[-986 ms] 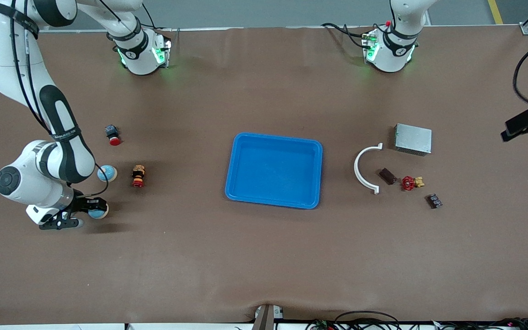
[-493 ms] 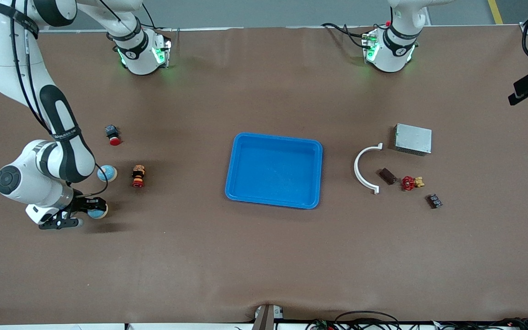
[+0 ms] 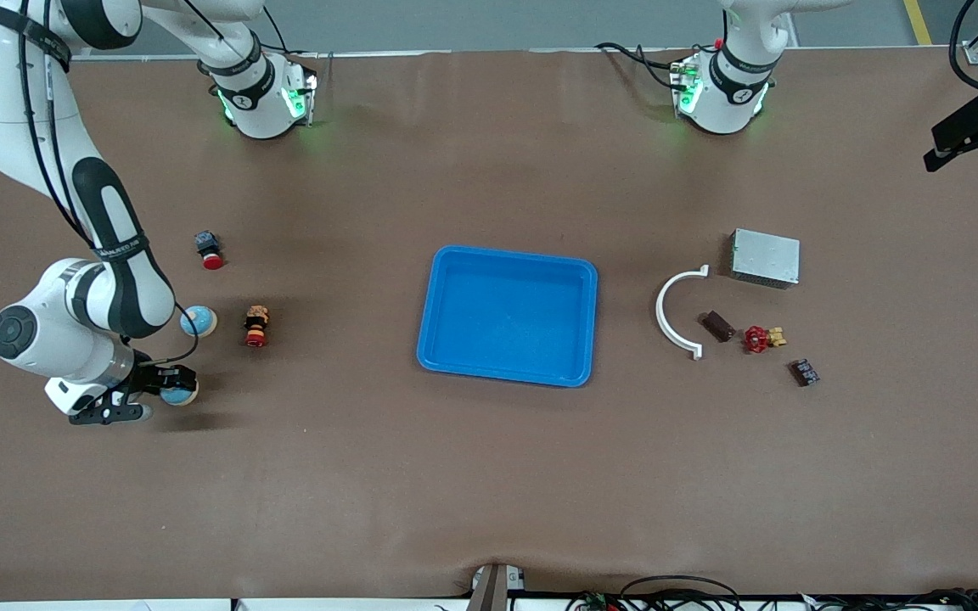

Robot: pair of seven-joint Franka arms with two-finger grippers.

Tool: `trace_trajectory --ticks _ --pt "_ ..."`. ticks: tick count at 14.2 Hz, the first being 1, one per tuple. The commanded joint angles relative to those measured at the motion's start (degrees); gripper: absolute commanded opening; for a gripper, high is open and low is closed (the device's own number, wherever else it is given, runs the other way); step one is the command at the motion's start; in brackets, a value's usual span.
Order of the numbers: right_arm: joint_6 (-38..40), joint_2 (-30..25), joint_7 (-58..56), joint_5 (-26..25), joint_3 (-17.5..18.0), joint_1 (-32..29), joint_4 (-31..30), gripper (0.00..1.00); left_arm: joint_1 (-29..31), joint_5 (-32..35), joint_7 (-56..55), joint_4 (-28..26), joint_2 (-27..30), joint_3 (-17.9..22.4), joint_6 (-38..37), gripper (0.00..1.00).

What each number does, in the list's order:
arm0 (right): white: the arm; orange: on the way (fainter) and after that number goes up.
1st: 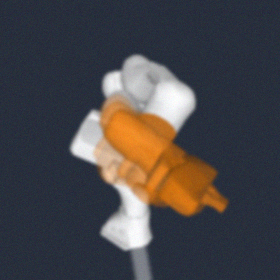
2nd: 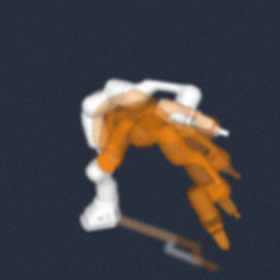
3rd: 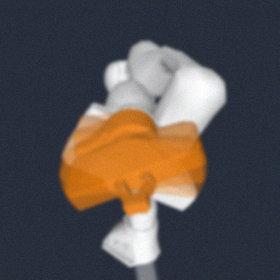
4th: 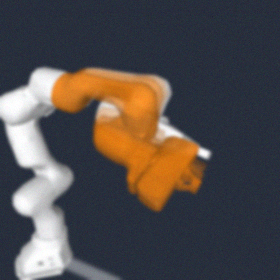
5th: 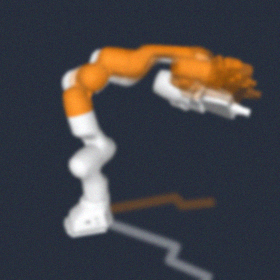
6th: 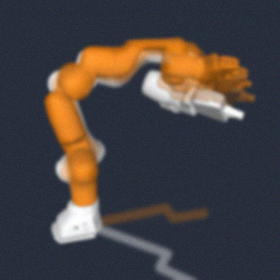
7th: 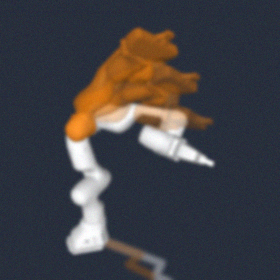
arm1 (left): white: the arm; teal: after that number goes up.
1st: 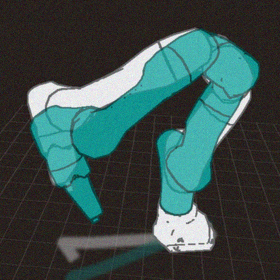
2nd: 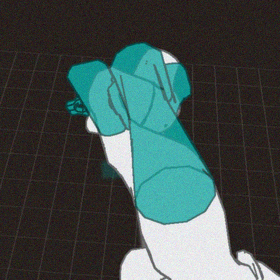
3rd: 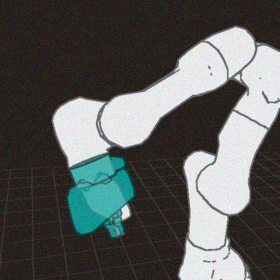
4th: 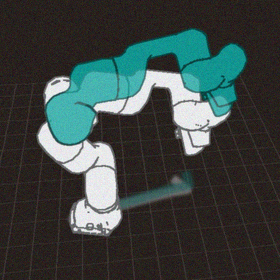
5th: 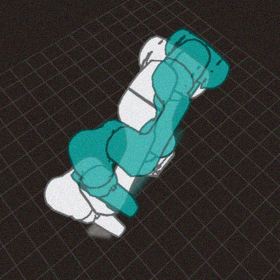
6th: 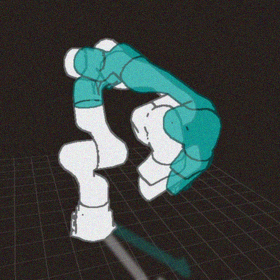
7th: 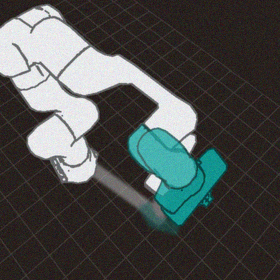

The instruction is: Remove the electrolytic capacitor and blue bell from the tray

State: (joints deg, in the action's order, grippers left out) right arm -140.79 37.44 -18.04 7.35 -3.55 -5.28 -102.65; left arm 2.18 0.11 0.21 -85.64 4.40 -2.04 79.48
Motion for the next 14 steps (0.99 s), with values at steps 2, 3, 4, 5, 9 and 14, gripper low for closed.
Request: trace_trajectory --ticks 2,3,4,5,9,14 --pt "0.0 -2.4 -0.4 -1.0 0.7 -1.0 -2.0 1.0 2.4 -0.6 -0.3 -1.4 1.3 -2.4 1.4 1.0" --pt "0.1 -2.5 -0.3 -1.0 0.7 -0.8 -2.0 1.0 2.4 -0.6 -0.3 -1.4 1.4 -2.5 1.4 1.0" --pt "0.4 -3.2 -0.2 -1.0 0.7 -0.7 -2.0 1.0 2.7 -0.7 -0.2 -1.4 1.2 -2.5 1.3 1.0" --pt "0.7 -3.8 -0.2 -1.1 0.6 -0.4 -2.0 1.0 2.7 -0.6 0.5 -1.2 1.0 -2.4 1.3 1.0" --pt "4.5 -7.4 0.5 -1.3 0.6 -0.2 -2.0 1.0 2.1 -1.7 0.7 -0.7 0.7 -2.7 1.6 1.0" --pt "13.8 -14.1 11.7 -4.4 0.7 4.0 -2.0 1.0 1.8 -2.1 0.6 -0.6 -0.2 -3.1 2.5 1.0"
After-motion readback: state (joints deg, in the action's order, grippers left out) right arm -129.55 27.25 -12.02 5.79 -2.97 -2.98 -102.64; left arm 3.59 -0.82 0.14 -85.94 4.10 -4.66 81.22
